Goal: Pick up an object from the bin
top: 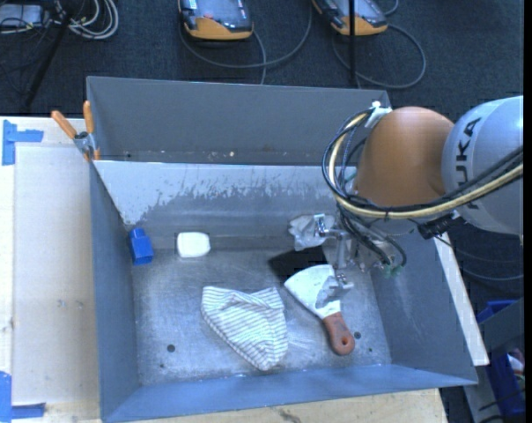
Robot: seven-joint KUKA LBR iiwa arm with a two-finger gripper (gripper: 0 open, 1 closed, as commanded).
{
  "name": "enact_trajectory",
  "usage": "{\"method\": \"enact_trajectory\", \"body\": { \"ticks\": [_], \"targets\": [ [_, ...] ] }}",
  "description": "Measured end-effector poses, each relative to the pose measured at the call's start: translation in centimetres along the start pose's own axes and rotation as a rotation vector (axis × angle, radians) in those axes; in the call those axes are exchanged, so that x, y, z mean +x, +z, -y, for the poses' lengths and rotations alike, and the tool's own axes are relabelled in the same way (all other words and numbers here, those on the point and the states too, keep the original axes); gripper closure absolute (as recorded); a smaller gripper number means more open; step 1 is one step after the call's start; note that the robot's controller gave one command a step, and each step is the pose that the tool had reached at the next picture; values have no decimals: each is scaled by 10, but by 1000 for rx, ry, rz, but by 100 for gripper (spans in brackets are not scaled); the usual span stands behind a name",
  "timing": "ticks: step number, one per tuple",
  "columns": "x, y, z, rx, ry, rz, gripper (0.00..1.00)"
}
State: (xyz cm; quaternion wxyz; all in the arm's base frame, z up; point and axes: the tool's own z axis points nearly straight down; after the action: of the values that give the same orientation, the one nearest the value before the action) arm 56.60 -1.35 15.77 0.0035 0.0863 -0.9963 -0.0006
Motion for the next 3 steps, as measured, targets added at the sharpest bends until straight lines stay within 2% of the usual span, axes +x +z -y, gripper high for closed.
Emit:
{"method": "enact_trajectory", "body": {
  "ticks": [1,2,3],
  "targets": [
    [-40,78,-9,1,-83,-7,100],
    [-41,78,-9,1,-83,-5,100],
    [-41,-68,-40,2,-135,12,100]
  ]
}}
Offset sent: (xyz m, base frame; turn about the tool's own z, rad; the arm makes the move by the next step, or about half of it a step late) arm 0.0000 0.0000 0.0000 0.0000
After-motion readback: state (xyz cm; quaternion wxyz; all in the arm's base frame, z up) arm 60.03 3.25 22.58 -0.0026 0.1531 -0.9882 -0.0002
